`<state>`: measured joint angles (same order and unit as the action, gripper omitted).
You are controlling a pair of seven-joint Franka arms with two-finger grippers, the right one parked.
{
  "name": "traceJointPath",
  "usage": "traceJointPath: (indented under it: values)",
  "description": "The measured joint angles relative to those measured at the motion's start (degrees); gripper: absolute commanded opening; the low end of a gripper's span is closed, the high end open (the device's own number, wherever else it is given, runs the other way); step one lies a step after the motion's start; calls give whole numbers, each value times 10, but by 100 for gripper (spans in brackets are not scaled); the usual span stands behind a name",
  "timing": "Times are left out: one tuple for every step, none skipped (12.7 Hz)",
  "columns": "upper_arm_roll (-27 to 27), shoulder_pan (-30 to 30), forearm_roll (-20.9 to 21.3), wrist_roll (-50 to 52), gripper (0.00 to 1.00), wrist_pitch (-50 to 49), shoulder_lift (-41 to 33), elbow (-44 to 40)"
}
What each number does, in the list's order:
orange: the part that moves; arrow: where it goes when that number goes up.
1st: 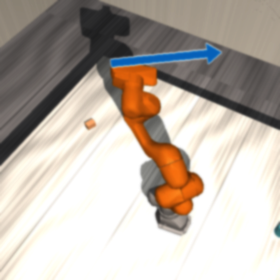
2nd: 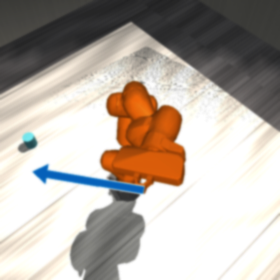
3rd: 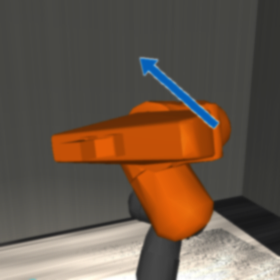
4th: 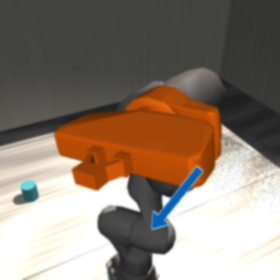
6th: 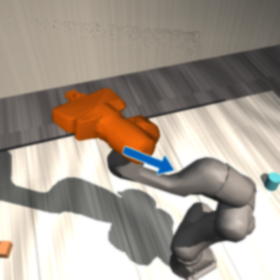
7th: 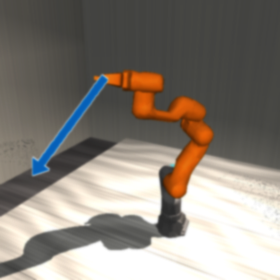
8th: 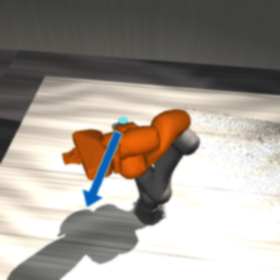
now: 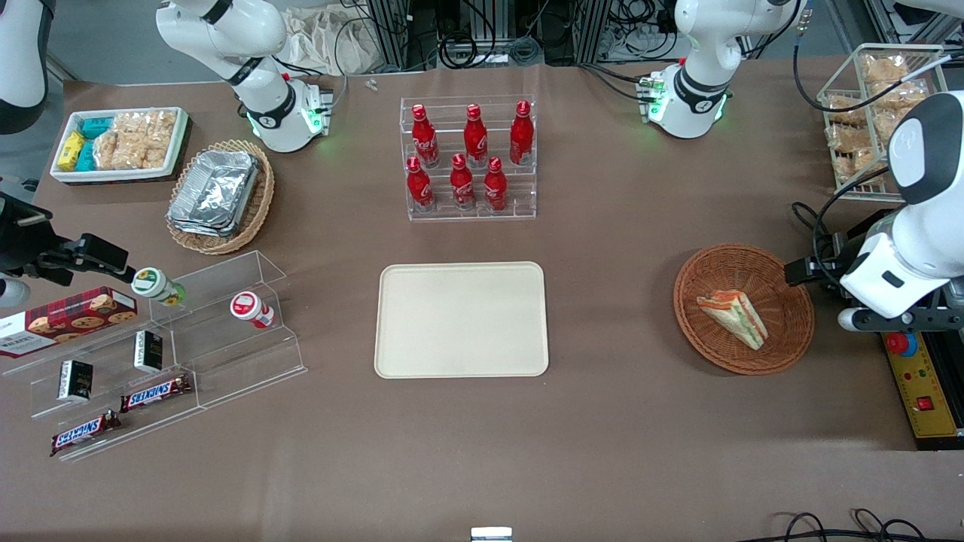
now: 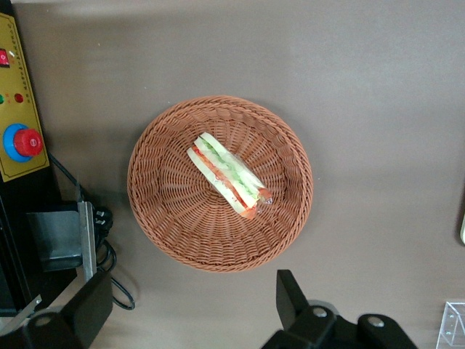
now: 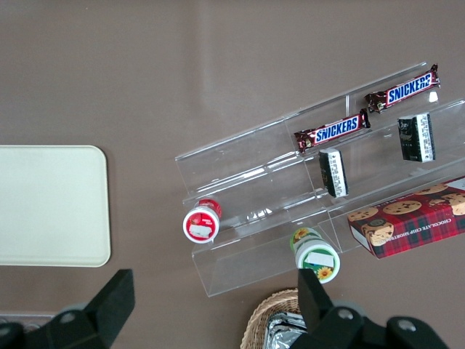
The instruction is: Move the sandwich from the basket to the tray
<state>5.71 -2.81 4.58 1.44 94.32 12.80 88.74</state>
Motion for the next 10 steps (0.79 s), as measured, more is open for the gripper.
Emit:
traceJointPath:
  values:
    - [0, 0, -1, -3, 100, 0, 0, 0]
    - [0, 0, -2, -4, 100, 0, 0, 0]
    - [0, 0, -2, -5, 100, 0, 0, 0]
    - [0, 0, -2, -5, 100, 0, 0, 0]
    - [0, 0, -3, -5, 100, 0, 1, 0]
    - [0, 0, -5, -3, 100, -2, 2, 3]
    - [0, 0, -10, 2, 100, -3, 3, 12]
    - [0, 0, -19, 13, 99, -3, 4, 26]
    - [0, 0, -27, 31, 99, 3, 5, 45]
    - [0, 0, -29, 58, 99, 24, 5, 68]
